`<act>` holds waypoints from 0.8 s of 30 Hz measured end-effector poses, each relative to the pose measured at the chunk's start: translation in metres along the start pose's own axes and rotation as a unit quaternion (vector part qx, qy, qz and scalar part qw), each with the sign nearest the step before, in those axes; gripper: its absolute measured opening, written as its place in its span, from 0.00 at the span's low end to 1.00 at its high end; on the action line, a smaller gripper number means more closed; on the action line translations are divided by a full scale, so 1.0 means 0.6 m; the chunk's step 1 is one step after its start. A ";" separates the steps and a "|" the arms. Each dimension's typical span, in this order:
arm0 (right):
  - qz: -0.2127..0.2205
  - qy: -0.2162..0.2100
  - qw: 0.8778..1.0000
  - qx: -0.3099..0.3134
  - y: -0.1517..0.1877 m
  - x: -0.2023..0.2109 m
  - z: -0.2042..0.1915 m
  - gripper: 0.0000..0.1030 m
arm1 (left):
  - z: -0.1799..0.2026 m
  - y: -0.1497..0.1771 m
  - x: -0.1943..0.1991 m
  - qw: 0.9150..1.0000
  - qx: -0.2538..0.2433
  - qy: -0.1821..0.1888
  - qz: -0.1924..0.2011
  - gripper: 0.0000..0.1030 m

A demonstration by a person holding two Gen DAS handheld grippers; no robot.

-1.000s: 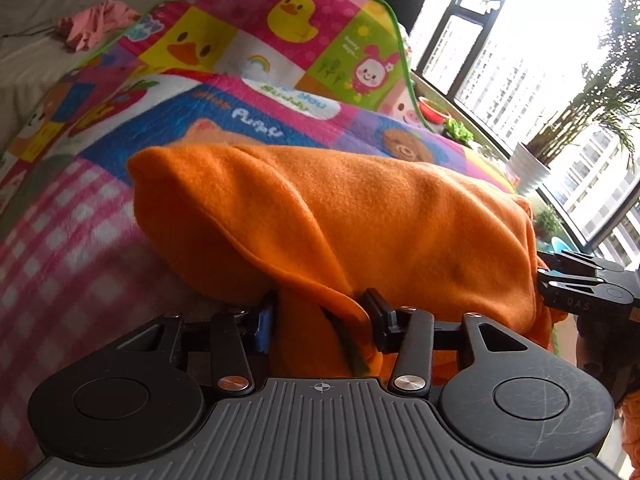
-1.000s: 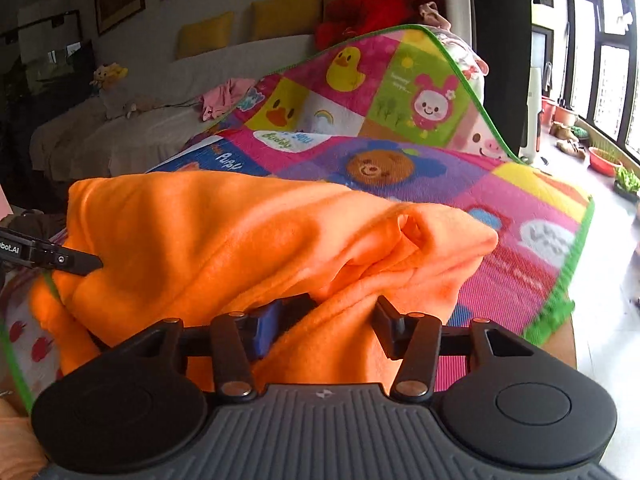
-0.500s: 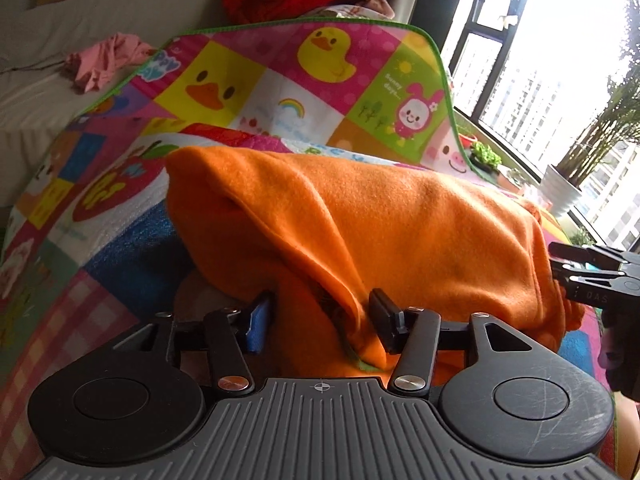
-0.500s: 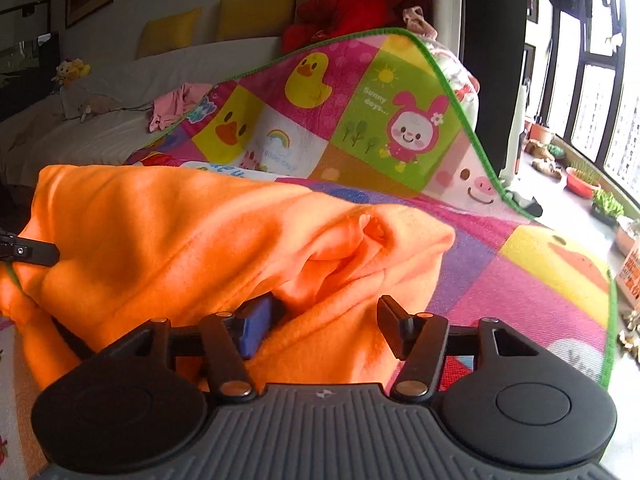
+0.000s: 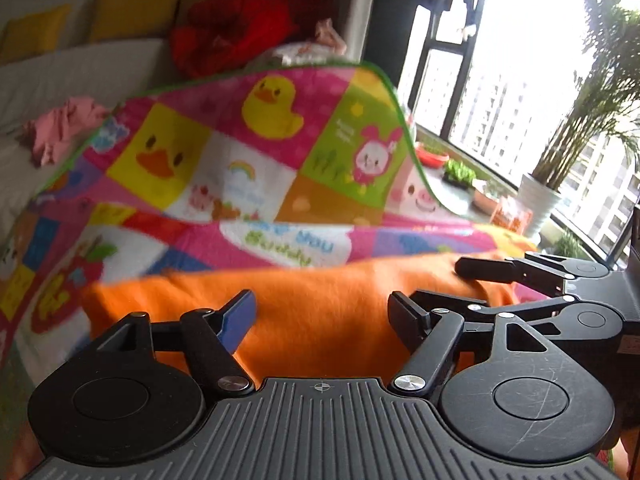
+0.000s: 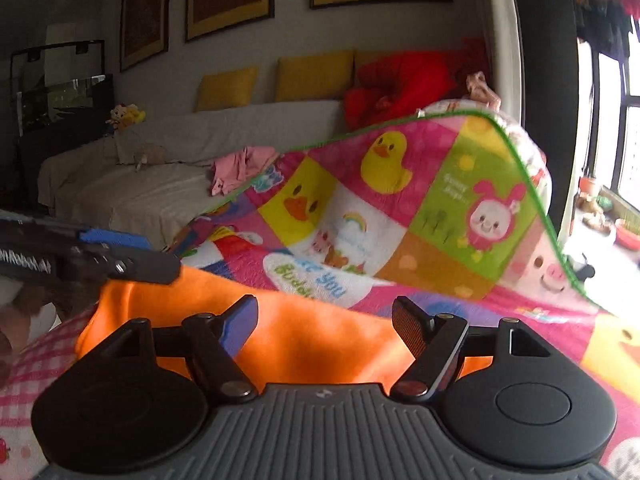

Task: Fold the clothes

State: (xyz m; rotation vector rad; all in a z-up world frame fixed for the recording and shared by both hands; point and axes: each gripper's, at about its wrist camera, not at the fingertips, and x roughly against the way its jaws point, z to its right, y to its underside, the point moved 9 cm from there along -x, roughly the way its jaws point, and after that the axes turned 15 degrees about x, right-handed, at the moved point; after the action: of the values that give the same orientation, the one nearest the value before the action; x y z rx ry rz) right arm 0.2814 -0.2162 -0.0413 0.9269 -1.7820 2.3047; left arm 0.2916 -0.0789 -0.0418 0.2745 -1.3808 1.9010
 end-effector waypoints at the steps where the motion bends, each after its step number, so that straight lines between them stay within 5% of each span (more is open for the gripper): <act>1: -0.016 -0.007 1.000 -0.002 0.017 -0.012 -0.004 0.73 | -0.007 0.019 -0.012 1.000 0.004 0.000 -0.015 0.76; 5: -0.041 -0.013 0.998 0.041 0.074 -0.011 -0.021 0.73 | -0.013 0.068 -0.019 0.999 -0.026 0.005 -0.024 0.77; 10: -0.044 0.028 0.992 0.112 0.086 0.035 -0.032 0.77 | -0.014 0.063 -0.020 0.999 0.002 0.010 -0.032 0.83; 14: -0.045 0.044 0.989 0.130 0.098 0.073 -0.030 0.78 | -0.011 0.063 -0.021 1.000 0.000 0.009 -0.030 0.85; 19: -0.065 0.063 0.989 0.120 0.141 0.074 -0.014 0.90 | -0.006 0.066 -0.013 0.999 0.009 0.006 -0.030 0.89; 24: -0.058 0.079 0.987 0.127 0.143 0.075 -0.017 0.92 | -0.016 0.067 0.062 0.997 0.071 0.014 -0.007 0.90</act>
State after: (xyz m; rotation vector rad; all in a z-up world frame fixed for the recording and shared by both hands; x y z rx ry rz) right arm 0.2051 -0.2472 -0.0932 0.8274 -1.3595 2.4911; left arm 0.2414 -0.0589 -0.0535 0.3243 -1.2243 1.9879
